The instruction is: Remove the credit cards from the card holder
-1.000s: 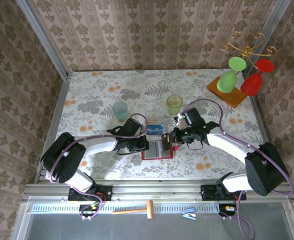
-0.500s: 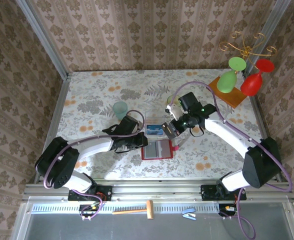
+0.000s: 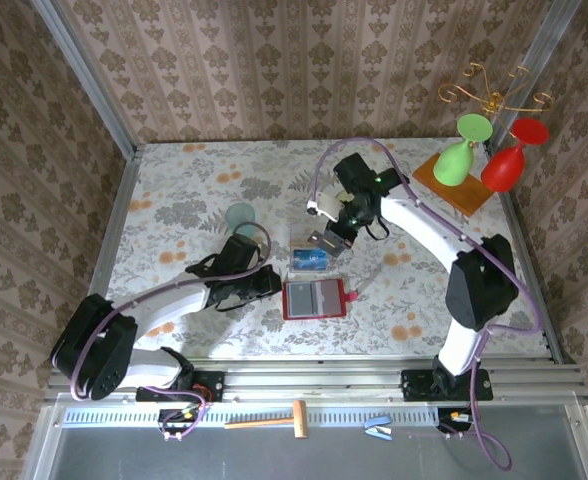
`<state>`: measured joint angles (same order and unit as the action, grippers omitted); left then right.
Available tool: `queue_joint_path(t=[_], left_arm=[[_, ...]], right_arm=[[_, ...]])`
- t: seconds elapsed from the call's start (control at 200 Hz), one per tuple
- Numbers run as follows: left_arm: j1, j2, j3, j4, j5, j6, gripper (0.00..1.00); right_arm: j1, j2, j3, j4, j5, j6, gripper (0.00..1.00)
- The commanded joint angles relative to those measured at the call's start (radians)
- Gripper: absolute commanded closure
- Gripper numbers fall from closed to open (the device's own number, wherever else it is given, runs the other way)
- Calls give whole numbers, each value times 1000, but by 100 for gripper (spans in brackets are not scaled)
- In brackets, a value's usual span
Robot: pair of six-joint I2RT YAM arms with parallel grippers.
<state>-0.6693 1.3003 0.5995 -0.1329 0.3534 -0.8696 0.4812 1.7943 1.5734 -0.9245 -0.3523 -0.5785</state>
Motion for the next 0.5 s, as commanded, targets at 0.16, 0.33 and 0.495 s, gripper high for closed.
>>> queue_joint_path(t=[0.16, 0.33, 0.495], left_arm=[[49, -144, -71, -79, -36, 11, 88], [76, -205, -94, -117, -47, 6, 88], [92, -238, -110, -144, -53, 0, 88]], right_arm=[[8, 173, 248, -209, -43, -196, 100], [10, 270, 368, -269, -48, -243, 100], [11, 358, 472, -325, -23, -280, 100]])
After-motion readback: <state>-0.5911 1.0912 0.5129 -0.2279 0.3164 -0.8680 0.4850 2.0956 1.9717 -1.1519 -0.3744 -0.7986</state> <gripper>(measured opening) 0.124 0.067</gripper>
